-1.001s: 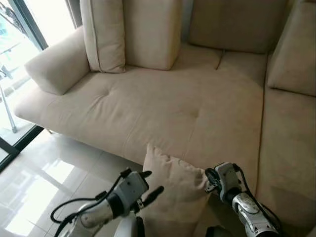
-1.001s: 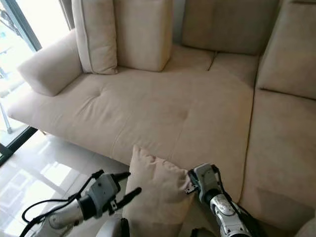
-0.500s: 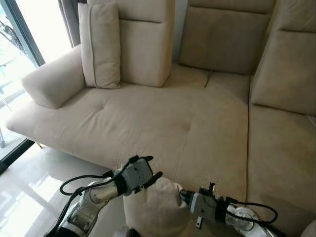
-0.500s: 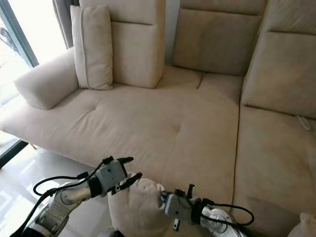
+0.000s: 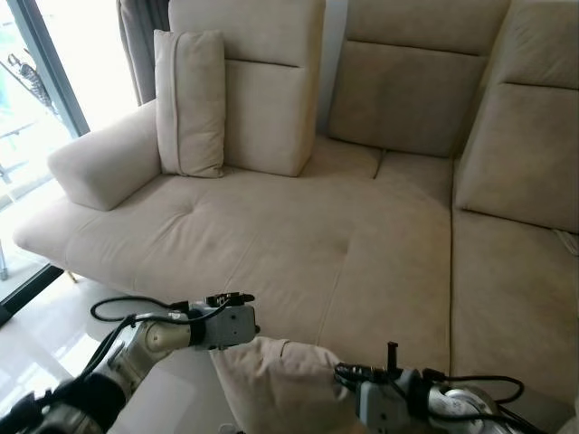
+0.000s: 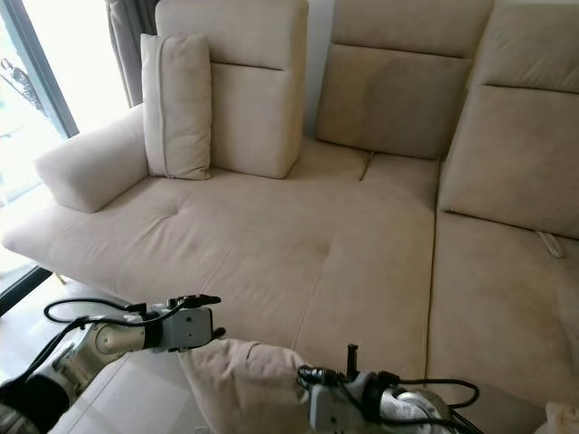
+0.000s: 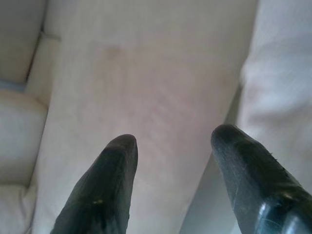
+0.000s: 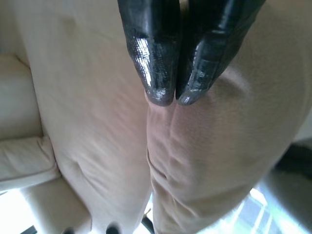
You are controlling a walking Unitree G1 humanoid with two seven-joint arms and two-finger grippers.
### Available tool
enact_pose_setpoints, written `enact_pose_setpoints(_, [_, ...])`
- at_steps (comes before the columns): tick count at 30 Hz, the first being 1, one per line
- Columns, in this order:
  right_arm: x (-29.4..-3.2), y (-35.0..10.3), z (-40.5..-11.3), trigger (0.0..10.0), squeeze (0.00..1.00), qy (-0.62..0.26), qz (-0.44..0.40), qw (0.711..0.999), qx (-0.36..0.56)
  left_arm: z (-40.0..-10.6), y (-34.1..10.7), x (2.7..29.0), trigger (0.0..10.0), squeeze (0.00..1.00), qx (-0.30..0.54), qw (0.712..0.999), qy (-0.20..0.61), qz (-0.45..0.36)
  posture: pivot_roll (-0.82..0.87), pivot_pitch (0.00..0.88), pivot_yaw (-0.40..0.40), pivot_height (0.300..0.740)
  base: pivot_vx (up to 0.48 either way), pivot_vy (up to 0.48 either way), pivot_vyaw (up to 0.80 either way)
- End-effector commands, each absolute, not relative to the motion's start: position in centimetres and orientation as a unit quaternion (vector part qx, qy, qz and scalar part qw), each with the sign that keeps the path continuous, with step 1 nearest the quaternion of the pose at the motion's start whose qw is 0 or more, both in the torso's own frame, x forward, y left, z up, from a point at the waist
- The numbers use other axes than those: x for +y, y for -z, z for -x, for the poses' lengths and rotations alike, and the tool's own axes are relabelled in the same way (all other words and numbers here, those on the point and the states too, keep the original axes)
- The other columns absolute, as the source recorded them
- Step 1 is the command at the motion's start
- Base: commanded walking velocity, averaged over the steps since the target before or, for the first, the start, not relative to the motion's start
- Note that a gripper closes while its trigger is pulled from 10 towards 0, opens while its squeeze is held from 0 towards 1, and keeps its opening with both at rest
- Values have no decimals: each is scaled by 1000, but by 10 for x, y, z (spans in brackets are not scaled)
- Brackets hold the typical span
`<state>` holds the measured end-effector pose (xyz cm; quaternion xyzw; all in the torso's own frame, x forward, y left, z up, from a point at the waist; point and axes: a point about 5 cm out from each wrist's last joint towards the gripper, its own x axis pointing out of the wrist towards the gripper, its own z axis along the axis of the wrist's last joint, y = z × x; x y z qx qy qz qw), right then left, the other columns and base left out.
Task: Move the pillow to the sofa from floor
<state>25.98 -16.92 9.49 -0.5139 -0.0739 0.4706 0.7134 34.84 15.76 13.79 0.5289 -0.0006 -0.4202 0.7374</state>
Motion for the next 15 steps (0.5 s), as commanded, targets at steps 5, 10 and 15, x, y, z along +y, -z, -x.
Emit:
enact_pose_setpoints(5, [-175,-102,-258,0,0,-452,524,716,-89,-343,-121,171,10000,0,55,694,455,-556,9,59,52,600,0,0,0])
enact_pose_setpoints(10, [-173,-104,-256,0,0,-446,520,722,-93,-340,-110,182,10000,0,104,665,477,-565,6,58,53,600,0,0,0])
enact_pose_setpoints(15, [-173,-99,-255,0,0,-443,519,725,-86,-334,-108,192,10000,0,144,638,518,-552,0,41,55,600,0,0,0])
